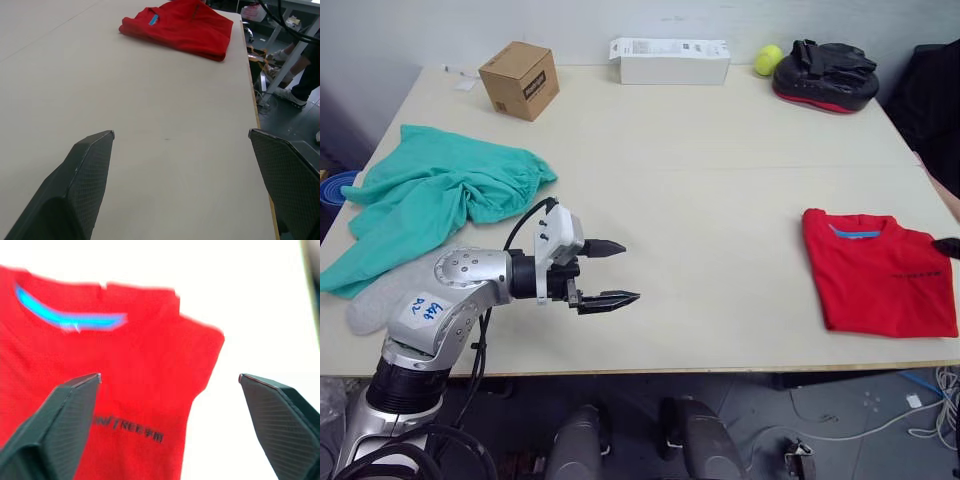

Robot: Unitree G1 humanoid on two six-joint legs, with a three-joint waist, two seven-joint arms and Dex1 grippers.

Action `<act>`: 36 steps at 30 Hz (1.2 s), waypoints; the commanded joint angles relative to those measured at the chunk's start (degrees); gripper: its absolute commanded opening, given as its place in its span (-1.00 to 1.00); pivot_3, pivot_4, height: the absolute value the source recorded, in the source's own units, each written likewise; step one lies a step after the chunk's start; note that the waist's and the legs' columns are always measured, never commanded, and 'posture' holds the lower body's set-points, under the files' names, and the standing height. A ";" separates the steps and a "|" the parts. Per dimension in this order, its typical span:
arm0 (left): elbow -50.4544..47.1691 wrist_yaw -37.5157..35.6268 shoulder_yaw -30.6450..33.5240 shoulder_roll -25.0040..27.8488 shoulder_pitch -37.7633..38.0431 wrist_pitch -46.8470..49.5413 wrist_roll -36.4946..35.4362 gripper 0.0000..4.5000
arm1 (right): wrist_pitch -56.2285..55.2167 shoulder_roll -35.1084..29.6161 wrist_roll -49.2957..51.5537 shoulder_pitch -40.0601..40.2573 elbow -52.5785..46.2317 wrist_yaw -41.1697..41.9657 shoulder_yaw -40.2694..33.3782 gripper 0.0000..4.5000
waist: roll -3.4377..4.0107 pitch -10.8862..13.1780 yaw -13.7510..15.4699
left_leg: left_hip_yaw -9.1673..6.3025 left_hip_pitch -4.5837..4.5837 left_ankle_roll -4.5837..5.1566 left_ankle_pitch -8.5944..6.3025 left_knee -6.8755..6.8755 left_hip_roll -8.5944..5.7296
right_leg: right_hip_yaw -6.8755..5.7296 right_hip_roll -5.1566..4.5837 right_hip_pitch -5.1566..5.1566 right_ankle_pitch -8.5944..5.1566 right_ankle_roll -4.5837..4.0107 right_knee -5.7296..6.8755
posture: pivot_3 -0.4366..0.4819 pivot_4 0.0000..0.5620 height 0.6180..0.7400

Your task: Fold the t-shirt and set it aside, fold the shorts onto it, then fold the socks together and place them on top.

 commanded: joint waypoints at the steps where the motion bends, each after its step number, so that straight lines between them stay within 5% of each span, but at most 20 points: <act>1: -0.99 1.07 2.76 0.28 0.29 -0.55 -0.63 1.00 | 0.94 1.83 6.31 0.26 -9.35 5.42 -4.81 0.99 | 0.00 0.00 -0.38 | 0.01 0.01 0.00 0.00 0.02 0.00 | 0.03 0.00 0.00 0.00 0.01 0.05 | -0.05 -0.47 1.00; 7: -3.37 4.54 6.53 1.49 3.23 0.97 -0.66 1.00 | 18.12 19.08 25.97 9.22 -61.19 4.78 -4.41 0.99 | 0.03 0.02 -1.27 | -0.27 0.20 -0.26 -0.05 0.20 0.20 | 0.24 0.33 -0.01 0.00 0.03 0.50 | -0.05 -0.47 1.00; 11: -6.20 8.87 9.95 2.14 7.43 1.48 0.61 1.00 | 17.86 26.70 29.45 12.50 -78.41 3.40 1.26 0.99 | 0.11 0.07 0.47 | -0.58 0.05 -0.48 0.04 -0.02 0.25 | 0.19 0.50 -0.18 -0.20 -0.08 0.58 | -0.05 -0.47 1.00; 20: -2.59 17.47 15.68 7.00 13.10 0.25 10.07 1.00 | 13.40 32.57 29.29 18.27 -88.54 2.09 8.03 0.99 | 0.03 0.04 0.62 | -0.44 -0.03 0.15 -0.33 0.19 -0.14 | 0.18 -0.12 -0.01 -0.12 -0.02 0.26 | -0.05 -0.47 1.00; 28: 22.37 24.50 2.90 11.68 -1.10 -10.55 30.71 1.00 | 12.98 33.57 28.89 22.20 -92.59 -2.44 8.41 0.99 | 0.01 0.03 0.61 | -0.44 -0.02 0.32 -0.58 0.15 -0.10 | 0.04 -0.13 -0.05 -0.02 -0.15 0.27 | -0.05 -0.47 1.00; 36: 46.50 23.88 -2.11 7.60 -13.43 -22.40 37.25 1.00 | 15.02 33.30 31.49 24.42 -96.20 -7.13 6.69 0.99 | -0.04 0.01 0.48 | -0.18 -0.06 0.49 -0.59 0.21 0.02 | -0.10 -0.12 -0.18 -0.02 -0.14 0.30 | -0.05 -0.47 1.00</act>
